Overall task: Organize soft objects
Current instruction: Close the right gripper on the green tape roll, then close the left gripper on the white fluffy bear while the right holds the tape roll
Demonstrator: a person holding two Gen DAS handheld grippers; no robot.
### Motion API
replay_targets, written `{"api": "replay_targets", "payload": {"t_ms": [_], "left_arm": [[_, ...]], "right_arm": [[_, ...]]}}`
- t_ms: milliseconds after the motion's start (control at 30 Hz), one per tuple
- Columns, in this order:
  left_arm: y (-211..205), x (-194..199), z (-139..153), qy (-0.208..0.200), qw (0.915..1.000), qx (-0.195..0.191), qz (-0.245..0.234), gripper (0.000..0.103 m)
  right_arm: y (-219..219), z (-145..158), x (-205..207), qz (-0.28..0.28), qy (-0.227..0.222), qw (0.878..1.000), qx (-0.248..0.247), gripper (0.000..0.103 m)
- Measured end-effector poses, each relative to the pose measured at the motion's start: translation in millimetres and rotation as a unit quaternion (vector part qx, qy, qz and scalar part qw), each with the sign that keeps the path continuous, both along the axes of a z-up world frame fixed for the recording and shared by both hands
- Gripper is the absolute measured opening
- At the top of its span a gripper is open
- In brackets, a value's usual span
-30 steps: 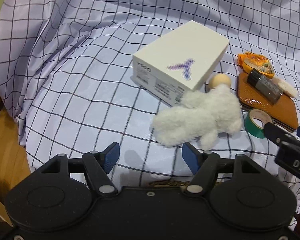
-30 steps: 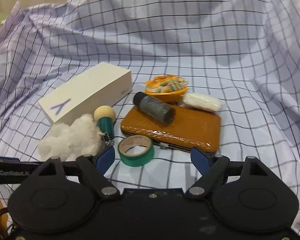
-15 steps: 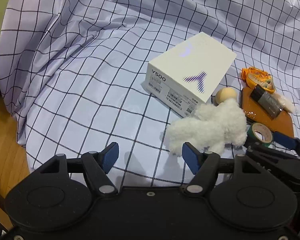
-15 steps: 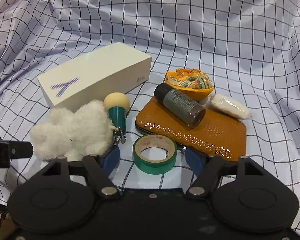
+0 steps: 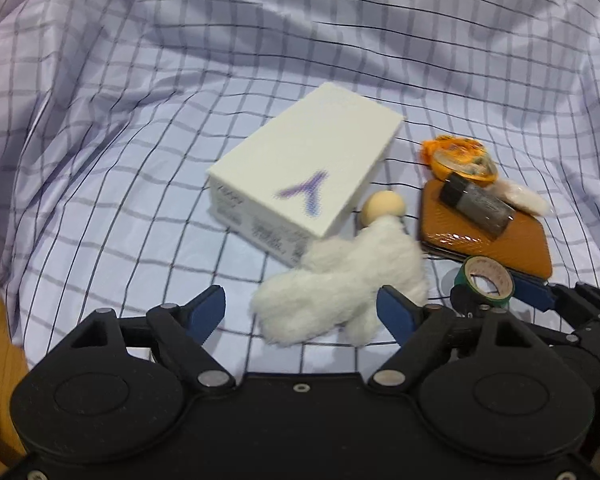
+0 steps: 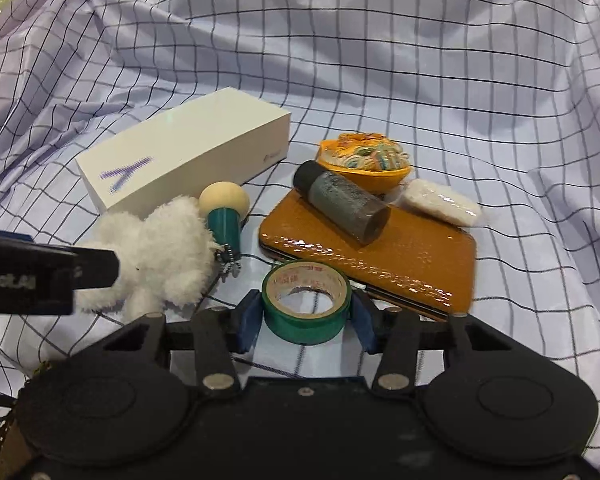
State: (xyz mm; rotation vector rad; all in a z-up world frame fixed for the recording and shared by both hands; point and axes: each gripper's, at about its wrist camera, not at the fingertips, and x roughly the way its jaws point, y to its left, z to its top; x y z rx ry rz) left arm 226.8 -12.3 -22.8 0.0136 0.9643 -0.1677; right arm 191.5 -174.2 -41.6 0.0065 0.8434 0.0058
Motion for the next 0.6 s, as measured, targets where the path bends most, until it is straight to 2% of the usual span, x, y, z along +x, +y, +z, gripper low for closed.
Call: {"api": "replay_targets", "payload": {"t_ms": [367, 500, 600], "left_arm": [[-25, 7, -8, 0.0, 0.9999, 0.005, -0.016, 0.079], [-33, 10, -13, -0.004, 0.9996, 0.019, -0.021, 0.08], [-35, 13, -15, -0.006, 0.9995, 0.023, -0.022, 0.086]], "right_arm": [[-19, 4, -16, -0.033, -0.002, 0.999, -0.003, 0.047], [-25, 1, -16, -0.039, 0.003, 0.999, -0.003, 0.047], [-26, -1, -15, -0.04, 0.005, 0.999, -0.001, 0.048]]}}
